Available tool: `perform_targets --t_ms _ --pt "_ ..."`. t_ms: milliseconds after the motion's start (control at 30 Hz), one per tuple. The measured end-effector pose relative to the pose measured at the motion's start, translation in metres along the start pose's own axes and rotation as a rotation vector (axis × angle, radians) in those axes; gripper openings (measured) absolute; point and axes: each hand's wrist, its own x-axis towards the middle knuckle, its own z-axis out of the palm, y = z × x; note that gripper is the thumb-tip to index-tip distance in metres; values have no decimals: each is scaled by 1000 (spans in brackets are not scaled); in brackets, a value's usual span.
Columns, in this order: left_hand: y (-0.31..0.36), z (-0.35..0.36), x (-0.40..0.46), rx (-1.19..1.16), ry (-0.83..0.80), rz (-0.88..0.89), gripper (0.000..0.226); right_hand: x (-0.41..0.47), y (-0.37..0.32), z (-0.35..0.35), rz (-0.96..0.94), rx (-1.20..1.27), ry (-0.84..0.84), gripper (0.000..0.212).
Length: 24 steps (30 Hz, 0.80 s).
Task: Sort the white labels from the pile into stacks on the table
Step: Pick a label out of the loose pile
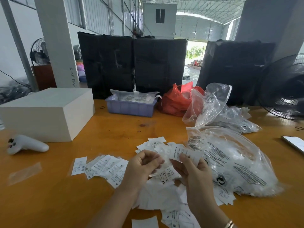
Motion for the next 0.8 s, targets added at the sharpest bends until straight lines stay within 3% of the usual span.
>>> perform_targets --t_ms 100,267,533,667,800 --pt "0 1 1 -5 11 9 15 -2 3 0 -58 -60 -16 4" --pt "-1 0 1 6 24 17 12 -5 5 4 -139 -182 -81 23" --pt "-1 -2 1 65 -44 27 7 -5 12 6 -138 -362 -244 19" --pt "0 -3 2 41 10 21 7 -1 13 2 -141 -261 -164 11" --pt "-2 -2 1 91 5 6 6 1 14 4 -214 -422 -202 15"
